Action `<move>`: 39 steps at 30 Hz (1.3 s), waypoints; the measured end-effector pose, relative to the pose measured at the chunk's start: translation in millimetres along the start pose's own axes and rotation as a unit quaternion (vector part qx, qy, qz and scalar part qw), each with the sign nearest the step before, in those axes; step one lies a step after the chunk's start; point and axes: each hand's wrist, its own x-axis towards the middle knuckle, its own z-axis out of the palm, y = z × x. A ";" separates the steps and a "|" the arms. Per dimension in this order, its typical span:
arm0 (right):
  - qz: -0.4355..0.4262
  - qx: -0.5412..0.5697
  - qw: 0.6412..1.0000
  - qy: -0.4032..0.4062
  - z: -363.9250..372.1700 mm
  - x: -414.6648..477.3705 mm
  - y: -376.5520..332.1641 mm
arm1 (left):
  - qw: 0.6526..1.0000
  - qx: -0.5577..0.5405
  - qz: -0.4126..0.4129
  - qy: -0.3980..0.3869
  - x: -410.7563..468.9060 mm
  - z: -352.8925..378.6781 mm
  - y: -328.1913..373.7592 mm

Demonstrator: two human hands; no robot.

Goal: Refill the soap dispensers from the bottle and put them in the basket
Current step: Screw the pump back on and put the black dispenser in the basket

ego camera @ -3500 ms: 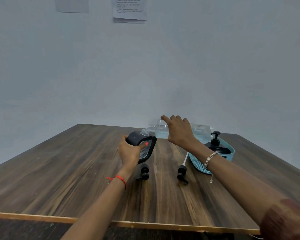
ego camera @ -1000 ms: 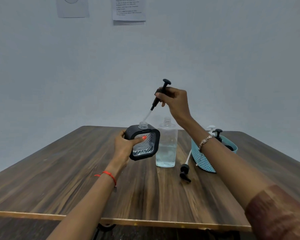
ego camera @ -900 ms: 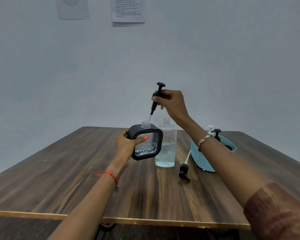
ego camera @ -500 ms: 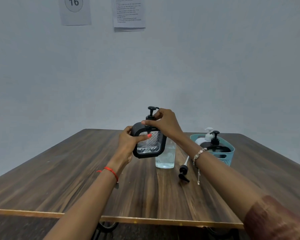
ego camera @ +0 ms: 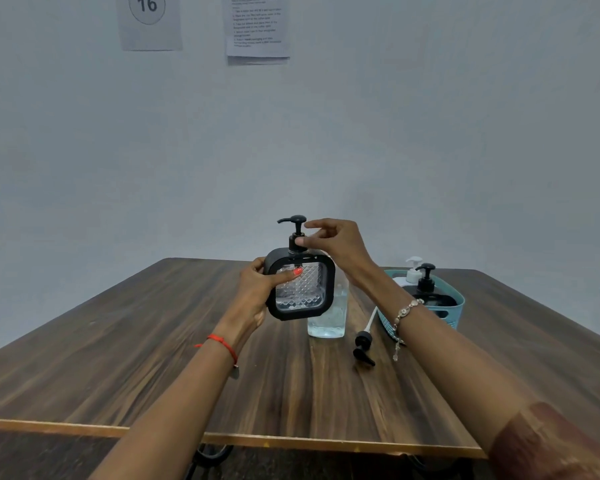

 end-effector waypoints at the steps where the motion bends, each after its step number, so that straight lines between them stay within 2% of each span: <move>1: -0.001 -0.005 1.000 0.005 0.2 0.1 1.3 | 1.000 -0.002 -0.001 0.000 0.4 0.4 -0.8; 9: 0.021 0.033 0.998 -0.042 -1.9 5.0 6.9 | 1.000 0.003 -0.007 -0.014 4.7 2.6 -4.0; 12: 0.027 -0.020 0.999 -0.040 -0.9 6.2 7.8 | 1.000 0.017 -0.004 -0.023 6.1 3.1 -6.1; 16: 0.074 0.024 0.990 -0.119 -7.1 7.7 6.2 | 1.000 0.005 -0.012 -0.027 4.2 3.4 -8.2; 22: 0.043 -0.108 0.993 -0.011 1.2 5.8 15.0 | 1.000 0.019 -0.014 -0.017 7.0 7.2 -12.8; 27: 0.069 0.014 0.994 -0.086 -10.8 8.4 12.8 | 1.000 0.004 -0.015 -0.017 7.2 4.8 -12.9; 33: 0.046 -0.038 0.998 -0.009 -0.4 0.6 14.4 | 1.000 0.002 -0.019 -0.020 5.8 8.9 -14.0; 39: 0.053 -0.044 0.996 -0.059 -1.6 -0.4 9.6 | 1.000 0.006 -0.024 -0.015 5.1 7.2 -13.4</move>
